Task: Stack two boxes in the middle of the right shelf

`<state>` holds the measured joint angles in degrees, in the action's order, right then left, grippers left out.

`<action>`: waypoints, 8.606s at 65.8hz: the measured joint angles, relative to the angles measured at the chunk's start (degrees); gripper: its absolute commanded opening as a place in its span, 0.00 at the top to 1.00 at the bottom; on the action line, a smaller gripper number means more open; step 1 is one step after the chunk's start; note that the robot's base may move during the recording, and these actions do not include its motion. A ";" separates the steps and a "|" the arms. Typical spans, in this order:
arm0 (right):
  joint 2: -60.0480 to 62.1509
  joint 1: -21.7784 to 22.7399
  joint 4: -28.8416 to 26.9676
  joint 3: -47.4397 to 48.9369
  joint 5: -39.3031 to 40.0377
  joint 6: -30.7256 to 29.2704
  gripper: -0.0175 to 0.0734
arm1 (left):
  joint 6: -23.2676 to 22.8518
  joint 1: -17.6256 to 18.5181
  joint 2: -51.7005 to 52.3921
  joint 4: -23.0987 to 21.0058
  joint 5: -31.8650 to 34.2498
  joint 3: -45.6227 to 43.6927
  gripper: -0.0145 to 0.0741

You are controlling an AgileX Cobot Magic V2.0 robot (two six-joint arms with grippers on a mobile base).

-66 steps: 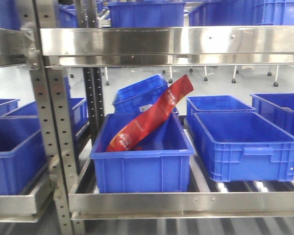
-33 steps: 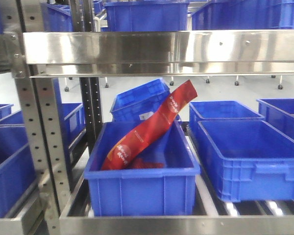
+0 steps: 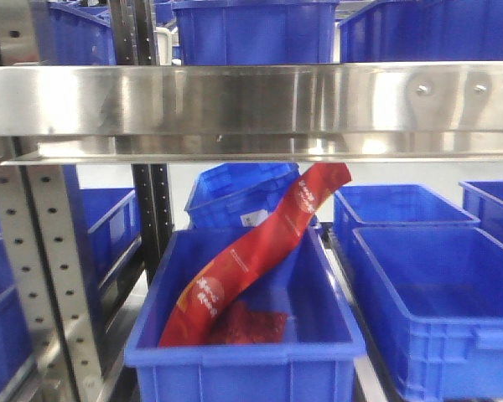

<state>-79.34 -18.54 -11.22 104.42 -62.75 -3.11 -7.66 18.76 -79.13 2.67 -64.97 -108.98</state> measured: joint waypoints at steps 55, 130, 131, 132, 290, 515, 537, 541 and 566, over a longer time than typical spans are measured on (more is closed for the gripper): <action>0.00 0.00 0.00 0.00 0.00 0.00 0.98 | 0.00 0.00 0.00 0.00 0.14 0.00 0.96; 0.00 0.00 0.00 0.00 0.00 0.07 0.98 | 0.00 0.00 0.00 0.00 0.28 0.00 0.96; 0.00 0.00 0.00 0.00 0.00 0.09 0.98 | 0.00 0.00 0.00 0.00 0.28 0.00 0.96; 0.00 0.00 0.00 0.00 0.00 0.09 0.98 | 0.00 0.00 0.00 0.00 0.28 0.00 0.96; 11.97 0.00 2.42 -11.22 -0.27 -0.32 0.98 | 0.11 0.13 14.42 2.12 -1.74 23.05 0.60; 69.20 1.28 4.09 -81.59 40.00 -6.72 0.98 | 9.17 -18.54 78.84 -2.67 63.15 109.09 0.96; 77.48 15.28 5.10 -91.21 48.52 -3.18 0.98 | 9.17 -18.54 78.84 -2.67 63.15 109.09 0.96; 78.79 16.23 5.10 -94.64 50.14 -2.92 0.98 | 9.17 -18.54 78.84 -2.67 63.18 109.09 0.96; 79.17 16.74 4.99 -104.30 58.59 -2.43 0.98 | 9.17 -18.54 78.84 -2.67 63.54 109.09 0.96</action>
<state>-0.17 -1.80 -6.23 0.12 -4.16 -5.54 1.52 0.22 -0.29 0.00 -1.43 0.11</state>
